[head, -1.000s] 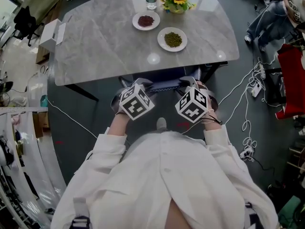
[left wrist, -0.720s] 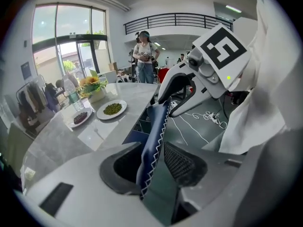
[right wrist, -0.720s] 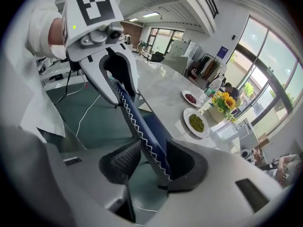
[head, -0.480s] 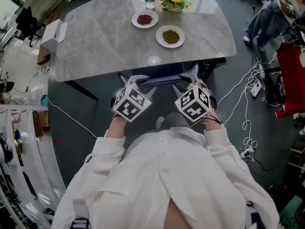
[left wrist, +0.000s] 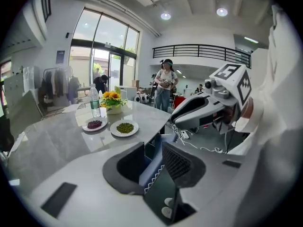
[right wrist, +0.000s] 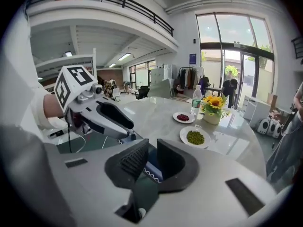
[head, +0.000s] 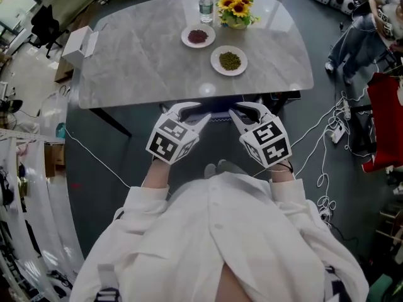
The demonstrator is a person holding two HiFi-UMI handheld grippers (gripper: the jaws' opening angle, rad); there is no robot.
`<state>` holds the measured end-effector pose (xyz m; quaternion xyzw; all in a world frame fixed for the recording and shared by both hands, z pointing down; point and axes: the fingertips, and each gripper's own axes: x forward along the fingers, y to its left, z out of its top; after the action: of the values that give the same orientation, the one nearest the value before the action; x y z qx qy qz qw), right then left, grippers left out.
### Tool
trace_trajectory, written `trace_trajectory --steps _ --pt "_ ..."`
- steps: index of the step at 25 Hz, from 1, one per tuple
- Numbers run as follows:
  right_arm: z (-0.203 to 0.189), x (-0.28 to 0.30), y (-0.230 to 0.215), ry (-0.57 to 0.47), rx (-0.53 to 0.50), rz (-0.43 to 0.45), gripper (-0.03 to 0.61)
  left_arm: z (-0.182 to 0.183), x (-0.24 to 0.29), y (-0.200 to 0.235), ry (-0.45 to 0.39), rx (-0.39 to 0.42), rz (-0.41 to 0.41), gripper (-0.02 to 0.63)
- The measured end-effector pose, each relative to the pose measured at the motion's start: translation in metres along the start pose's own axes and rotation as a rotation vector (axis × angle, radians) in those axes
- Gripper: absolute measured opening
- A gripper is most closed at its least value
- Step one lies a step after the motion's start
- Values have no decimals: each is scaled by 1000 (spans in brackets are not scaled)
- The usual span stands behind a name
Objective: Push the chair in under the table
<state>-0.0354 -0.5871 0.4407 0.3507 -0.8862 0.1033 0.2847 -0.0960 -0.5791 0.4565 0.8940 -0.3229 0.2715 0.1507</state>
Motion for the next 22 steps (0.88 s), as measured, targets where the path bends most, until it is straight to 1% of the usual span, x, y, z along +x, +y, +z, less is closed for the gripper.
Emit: trace_trajectory --steps 3,7,9,14,18,22 --pt "15 -2 -4 -34 -10 1 57 13 -2 4 -34 -10 20 95" --pt "32 -6 -10 -73 -26 -21 44 28 -4 4 -80 -19 44 80" --pt "39 -9 -13 -99 -17 -27 41 35 -5 3 -101 -23 48 61" --pt "58 -14 -16 -159 7 -33 37 48 -5 5 -133 -16 61 41" --pt "65 -18 -22 -179 1 -48 35 60 -7 8 -163 -27 88 28" --pt "63 -18 -25 -183 7 -45 34 63 -6 4 -161 -31 76 21"
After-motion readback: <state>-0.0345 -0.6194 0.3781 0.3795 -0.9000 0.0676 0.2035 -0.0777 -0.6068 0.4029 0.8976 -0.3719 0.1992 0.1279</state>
